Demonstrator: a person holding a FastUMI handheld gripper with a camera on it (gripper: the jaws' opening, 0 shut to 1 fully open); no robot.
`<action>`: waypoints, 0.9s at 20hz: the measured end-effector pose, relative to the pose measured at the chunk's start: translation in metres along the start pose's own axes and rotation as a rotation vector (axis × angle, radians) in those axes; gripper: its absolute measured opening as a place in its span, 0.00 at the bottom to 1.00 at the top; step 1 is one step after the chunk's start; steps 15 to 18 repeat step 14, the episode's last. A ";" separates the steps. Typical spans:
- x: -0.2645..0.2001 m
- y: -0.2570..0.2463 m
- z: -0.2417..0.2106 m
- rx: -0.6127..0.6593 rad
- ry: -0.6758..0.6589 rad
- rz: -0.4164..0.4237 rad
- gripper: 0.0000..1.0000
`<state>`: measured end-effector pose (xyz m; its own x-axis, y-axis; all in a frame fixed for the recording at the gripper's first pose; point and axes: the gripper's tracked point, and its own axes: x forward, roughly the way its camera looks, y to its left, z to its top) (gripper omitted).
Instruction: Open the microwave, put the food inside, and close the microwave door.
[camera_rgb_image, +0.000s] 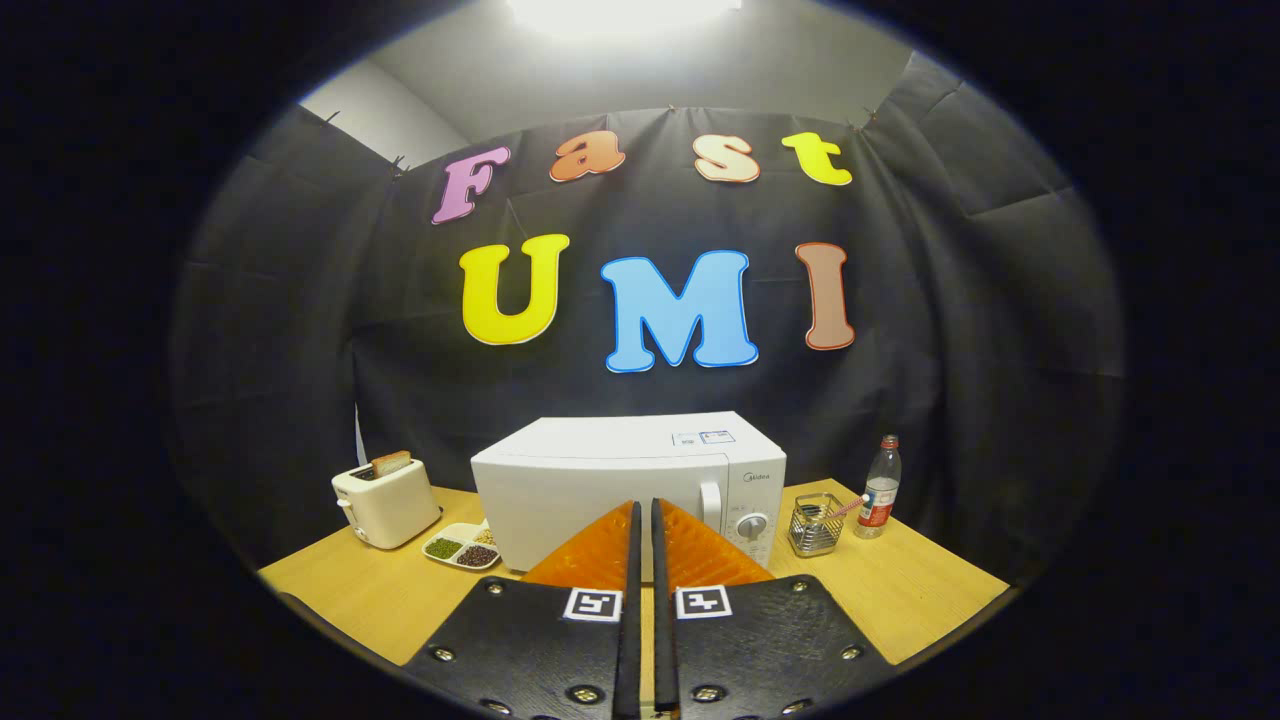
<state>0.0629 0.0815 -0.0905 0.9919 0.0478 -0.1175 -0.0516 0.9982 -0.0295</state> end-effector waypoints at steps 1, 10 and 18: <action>-0.010 0.001 0.002 -0.002 -0.007 0.001 0.06; -0.061 0.012 0.007 -0.025 -0.034 0.032 0.97; -0.066 0.013 0.013 -0.031 -0.042 0.037 0.97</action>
